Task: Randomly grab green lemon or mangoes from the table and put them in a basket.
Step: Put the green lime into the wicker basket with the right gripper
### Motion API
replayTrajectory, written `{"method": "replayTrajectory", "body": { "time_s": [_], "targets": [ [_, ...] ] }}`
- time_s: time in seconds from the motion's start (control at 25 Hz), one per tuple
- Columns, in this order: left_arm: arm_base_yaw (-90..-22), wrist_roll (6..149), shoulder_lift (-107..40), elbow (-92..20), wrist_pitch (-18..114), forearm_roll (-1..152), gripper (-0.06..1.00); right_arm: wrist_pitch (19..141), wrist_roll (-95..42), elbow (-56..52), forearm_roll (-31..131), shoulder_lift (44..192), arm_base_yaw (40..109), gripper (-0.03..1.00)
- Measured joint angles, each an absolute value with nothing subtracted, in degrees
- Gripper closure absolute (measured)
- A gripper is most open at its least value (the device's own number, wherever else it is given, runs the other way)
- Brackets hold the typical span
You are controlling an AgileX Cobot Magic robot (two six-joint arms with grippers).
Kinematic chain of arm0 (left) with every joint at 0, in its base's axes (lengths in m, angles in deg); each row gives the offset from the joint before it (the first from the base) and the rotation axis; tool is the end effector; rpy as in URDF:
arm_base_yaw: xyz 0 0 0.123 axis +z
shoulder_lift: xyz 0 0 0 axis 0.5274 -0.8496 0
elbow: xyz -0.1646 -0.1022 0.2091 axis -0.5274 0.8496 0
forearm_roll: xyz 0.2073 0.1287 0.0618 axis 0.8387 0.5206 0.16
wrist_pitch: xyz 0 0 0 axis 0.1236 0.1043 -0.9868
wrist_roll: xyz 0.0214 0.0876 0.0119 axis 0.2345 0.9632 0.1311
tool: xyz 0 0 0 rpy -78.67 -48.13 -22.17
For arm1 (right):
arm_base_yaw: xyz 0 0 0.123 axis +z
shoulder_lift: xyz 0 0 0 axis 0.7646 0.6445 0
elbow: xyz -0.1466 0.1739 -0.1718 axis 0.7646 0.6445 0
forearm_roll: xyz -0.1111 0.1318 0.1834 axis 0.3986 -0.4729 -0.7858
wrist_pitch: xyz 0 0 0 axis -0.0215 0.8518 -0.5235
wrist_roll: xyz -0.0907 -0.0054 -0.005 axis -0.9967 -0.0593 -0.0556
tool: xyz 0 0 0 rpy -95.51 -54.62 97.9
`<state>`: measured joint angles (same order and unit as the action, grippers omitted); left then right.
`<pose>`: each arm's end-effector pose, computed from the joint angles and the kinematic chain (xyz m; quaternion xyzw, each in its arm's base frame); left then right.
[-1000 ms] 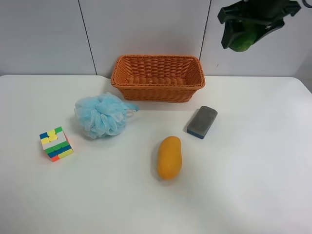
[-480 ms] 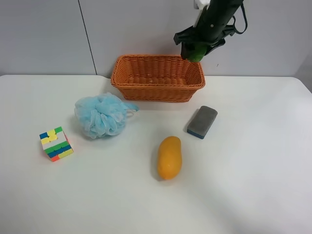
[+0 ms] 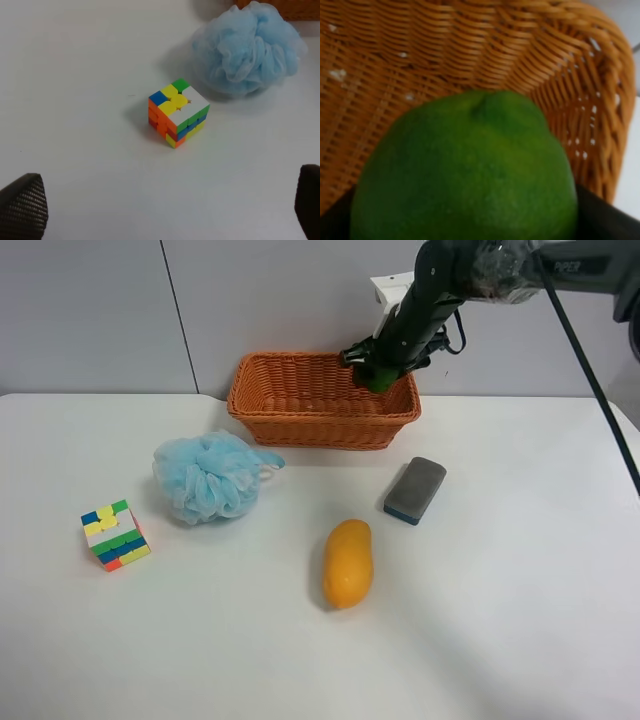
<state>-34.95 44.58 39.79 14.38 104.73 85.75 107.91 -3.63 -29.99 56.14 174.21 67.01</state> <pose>-0.0074 -0.0036 0.2802 0.0344 0.8475 -0.0334 0.5286 0.4877 0.1520 0.1963 -0.1330 0.9387 0.0594 0.3125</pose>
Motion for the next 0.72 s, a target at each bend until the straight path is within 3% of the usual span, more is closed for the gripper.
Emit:
{"method": "replayTrajectory", "body": {
  "time_s": [0.56,0.6,0.72],
  "targets": [
    [-34.95,44.58,39.79,14.38,104.73,85.75,-0.05,106.39,-3.63,-29.99,56.14,175.77,67.01,0.31],
    [-34.95,44.58,39.79,14.38,104.73,85.75,-0.05,106.39,-3.63,-29.99,56.14,175.77,67.01,0.28],
    [-34.95,44.58,39.79,14.38,104.73,85.75,-0.05,106.39,-3.63,-30.06,56.19,175.77,67.61,0.05]
  ]
}}
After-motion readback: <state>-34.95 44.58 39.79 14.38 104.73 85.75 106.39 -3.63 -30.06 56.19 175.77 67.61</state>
